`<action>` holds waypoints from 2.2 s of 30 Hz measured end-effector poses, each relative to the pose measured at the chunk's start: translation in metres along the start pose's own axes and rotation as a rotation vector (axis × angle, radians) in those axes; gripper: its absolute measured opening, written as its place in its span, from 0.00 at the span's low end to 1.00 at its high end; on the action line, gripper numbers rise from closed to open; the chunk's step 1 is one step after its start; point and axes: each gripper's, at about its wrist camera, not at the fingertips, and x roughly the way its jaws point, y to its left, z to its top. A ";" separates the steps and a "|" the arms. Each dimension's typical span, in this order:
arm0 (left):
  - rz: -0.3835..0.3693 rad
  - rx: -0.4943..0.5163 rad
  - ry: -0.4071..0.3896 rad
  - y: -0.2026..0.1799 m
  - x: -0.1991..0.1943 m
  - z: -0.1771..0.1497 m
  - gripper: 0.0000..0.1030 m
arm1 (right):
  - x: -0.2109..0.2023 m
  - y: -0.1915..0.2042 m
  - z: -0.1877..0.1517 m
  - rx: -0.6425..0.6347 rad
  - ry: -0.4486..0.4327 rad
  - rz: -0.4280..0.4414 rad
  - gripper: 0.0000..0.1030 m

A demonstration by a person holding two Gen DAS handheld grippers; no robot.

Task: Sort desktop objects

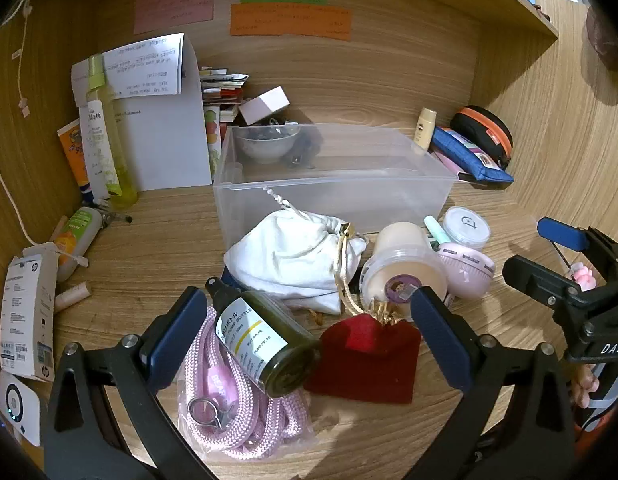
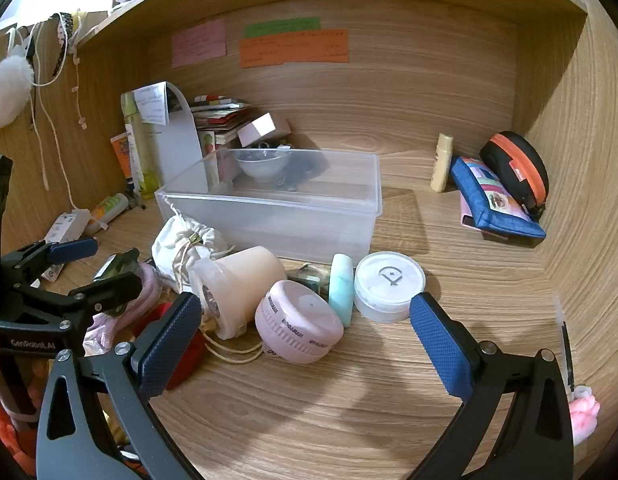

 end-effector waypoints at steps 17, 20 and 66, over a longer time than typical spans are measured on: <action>-0.002 0.002 0.004 -0.001 -0.001 -0.001 1.00 | 0.001 0.002 0.000 -0.004 0.001 0.007 1.00; -0.003 0.001 0.005 -0.001 -0.001 -0.001 1.00 | 0.001 0.002 0.000 -0.006 0.001 0.007 1.00; -0.136 -0.075 0.154 0.051 0.008 -0.025 1.00 | 0.026 -0.036 -0.023 0.009 0.146 0.053 1.00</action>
